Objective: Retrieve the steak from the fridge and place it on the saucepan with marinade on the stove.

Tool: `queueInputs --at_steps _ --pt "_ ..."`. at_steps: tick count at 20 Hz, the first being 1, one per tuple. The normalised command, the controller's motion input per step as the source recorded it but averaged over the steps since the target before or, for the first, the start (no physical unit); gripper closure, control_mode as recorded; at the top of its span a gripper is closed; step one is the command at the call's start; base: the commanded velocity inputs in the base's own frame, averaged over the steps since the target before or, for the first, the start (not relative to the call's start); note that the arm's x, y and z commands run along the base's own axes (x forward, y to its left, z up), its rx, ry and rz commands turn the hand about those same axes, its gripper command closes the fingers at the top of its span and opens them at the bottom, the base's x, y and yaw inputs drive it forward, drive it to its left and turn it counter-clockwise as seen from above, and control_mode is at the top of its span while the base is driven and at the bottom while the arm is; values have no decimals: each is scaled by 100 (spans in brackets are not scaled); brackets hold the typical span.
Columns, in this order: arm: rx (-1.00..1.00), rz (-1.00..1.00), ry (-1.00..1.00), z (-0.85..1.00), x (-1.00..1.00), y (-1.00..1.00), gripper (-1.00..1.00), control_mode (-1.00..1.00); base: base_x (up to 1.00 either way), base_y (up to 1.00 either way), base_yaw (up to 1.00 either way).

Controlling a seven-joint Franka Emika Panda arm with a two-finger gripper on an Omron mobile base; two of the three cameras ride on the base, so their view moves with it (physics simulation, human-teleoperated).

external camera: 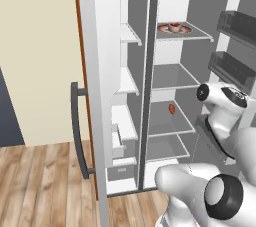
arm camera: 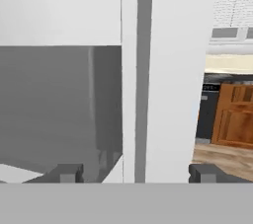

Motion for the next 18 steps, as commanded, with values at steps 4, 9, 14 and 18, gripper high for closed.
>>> queueInputs --at_steps 4,9,14,18 --pt "0 0 -8 10 -69 21 -100 -100 0 0 0" --pt "0 2 0 26 -67 60 -100 -100 0 0 0" --pt "0 11 0 42 -41 71 -100 -100 0 0 0" --pt "0 22 6 46 -30 59 -100 -100 0 0 0"
